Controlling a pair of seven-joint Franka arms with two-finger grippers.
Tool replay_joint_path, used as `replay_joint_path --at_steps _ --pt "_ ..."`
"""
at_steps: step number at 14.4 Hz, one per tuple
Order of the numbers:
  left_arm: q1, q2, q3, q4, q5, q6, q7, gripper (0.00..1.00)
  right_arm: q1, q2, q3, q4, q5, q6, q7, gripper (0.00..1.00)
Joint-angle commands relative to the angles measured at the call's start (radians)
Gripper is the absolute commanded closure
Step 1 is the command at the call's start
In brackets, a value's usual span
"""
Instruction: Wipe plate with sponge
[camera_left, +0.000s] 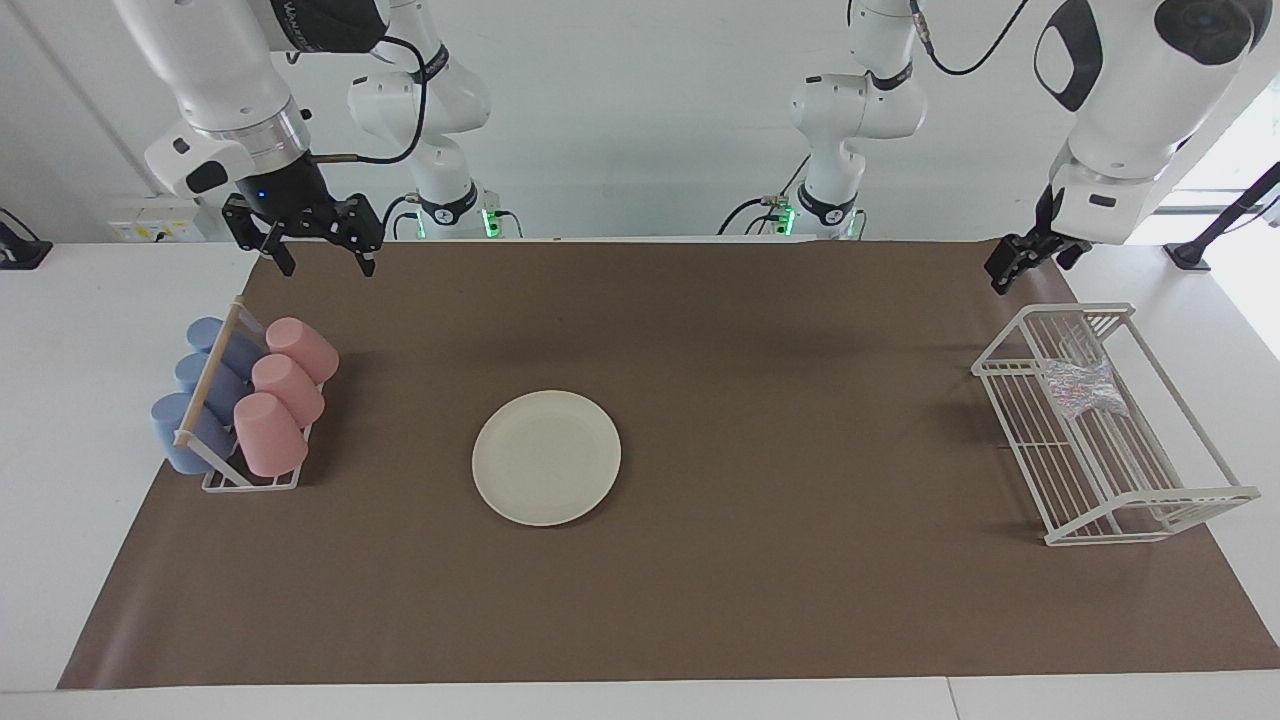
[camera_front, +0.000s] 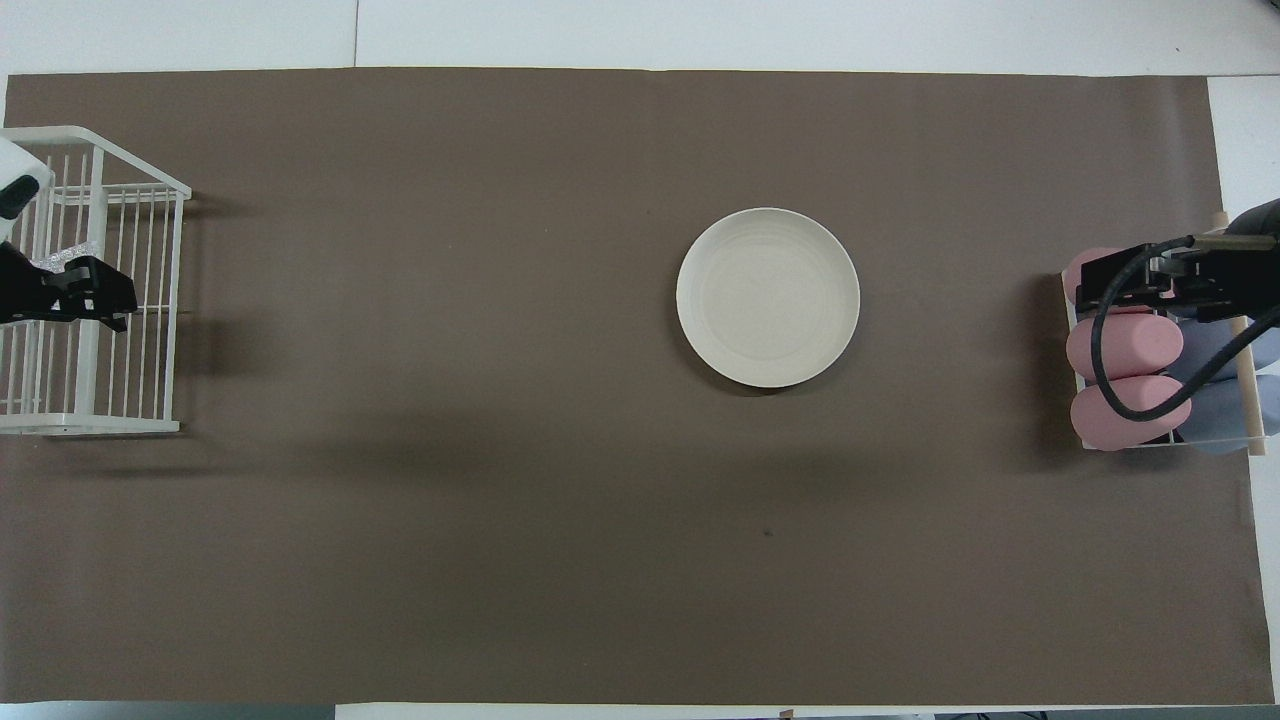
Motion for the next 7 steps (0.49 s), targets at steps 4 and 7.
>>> replay_joint_path --at_steps 4,7 --pt "-0.052 0.19 0.009 0.028 0.274 0.057 -0.059 0.0 -0.005 -0.029 0.007 -0.022 -0.001 -0.051 0.367 0.0" --pt "-0.054 0.302 0.012 0.101 0.342 0.047 -0.059 0.0 -0.005 -0.038 0.042 -0.021 0.03 -0.085 0.655 0.0"
